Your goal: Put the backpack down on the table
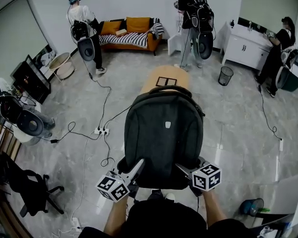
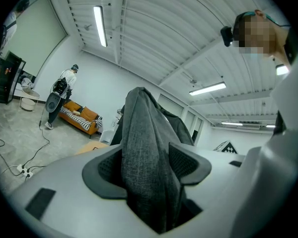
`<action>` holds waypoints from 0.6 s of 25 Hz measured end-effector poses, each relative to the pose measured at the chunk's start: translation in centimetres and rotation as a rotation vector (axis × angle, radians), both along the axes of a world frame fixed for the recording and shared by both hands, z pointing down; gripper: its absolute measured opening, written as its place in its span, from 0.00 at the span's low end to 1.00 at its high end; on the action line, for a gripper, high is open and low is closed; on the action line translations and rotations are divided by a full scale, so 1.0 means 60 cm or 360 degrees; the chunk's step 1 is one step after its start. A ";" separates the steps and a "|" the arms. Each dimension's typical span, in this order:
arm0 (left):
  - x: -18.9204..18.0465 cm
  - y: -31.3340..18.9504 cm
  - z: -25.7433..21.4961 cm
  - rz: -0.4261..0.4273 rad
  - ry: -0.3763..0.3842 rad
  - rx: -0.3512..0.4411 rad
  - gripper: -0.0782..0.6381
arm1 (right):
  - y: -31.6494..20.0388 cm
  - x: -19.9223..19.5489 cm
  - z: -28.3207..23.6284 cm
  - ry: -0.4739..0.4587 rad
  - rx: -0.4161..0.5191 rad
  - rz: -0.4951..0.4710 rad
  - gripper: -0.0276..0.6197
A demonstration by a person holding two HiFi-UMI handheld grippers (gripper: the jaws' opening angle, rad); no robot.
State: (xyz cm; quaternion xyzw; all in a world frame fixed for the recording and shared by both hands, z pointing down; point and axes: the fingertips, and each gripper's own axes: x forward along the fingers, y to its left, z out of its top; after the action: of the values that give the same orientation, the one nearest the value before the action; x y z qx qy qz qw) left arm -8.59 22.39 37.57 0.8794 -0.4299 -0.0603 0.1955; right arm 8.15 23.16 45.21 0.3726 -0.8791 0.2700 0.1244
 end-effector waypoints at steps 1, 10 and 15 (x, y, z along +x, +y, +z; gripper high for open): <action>0.001 -0.006 0.000 0.0005 0.0006 -0.0001 0.49 | -0.006 0.001 -0.001 0.0005 0.0000 0.0002 0.41; -0.026 -0.070 0.002 0.0047 0.0024 0.0006 0.49 | -0.063 -0.024 0.000 0.0028 0.0002 0.0045 0.41; -0.046 -0.105 0.006 0.0078 0.0037 0.0011 0.49 | -0.093 -0.044 0.003 0.0039 -0.0002 0.0072 0.41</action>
State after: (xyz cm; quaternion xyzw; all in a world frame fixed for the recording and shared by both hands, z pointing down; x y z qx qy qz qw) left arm -11.36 16.09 37.96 0.8896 -0.4057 -0.0671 0.1989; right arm 5.54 17.61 45.41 0.3955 -0.8687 0.2687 0.1294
